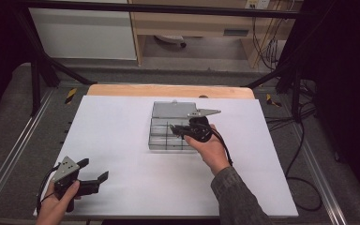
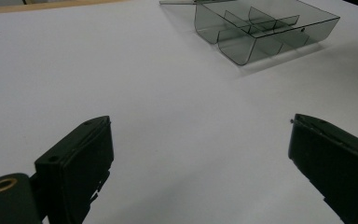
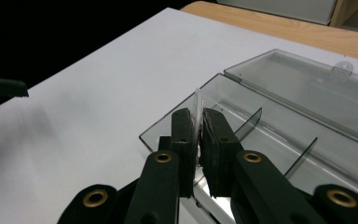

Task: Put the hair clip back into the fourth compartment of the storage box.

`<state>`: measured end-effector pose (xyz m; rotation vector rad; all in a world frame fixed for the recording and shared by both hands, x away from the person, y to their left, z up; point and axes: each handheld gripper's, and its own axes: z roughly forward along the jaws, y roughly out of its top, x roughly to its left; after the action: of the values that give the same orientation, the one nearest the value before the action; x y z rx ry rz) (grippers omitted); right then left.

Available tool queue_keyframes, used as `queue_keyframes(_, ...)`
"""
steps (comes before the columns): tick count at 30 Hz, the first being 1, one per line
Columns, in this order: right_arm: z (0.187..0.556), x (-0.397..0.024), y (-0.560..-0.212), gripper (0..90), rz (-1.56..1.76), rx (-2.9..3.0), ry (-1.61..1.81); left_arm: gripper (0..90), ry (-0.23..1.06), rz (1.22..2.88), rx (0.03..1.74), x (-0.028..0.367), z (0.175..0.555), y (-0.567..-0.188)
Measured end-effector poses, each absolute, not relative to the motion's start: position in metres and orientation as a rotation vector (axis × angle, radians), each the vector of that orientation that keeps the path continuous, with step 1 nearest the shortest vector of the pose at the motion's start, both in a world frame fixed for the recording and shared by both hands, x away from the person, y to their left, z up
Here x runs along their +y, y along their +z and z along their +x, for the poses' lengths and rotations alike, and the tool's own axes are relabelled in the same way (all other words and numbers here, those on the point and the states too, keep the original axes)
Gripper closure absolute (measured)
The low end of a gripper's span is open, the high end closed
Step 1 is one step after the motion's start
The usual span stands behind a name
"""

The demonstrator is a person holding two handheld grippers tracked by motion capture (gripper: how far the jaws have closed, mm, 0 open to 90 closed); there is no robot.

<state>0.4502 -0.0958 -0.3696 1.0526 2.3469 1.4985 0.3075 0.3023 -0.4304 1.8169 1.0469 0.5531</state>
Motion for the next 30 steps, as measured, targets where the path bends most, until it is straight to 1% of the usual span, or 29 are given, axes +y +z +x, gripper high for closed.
queue_keyframes(9, 0.466, -0.092, -0.353, 83.5, 1.062, 2.285, 1.557, 6.4, 0.552, 1.817, 1.045, 0.302, 0.308, -0.43)
queue_keyframes(30, 0.48, -0.081, -0.355, 83.5, 1.102, 2.281, 1.556, 6.4, 0.553, 1.817, 1.043, 0.302, 0.308, -0.43)
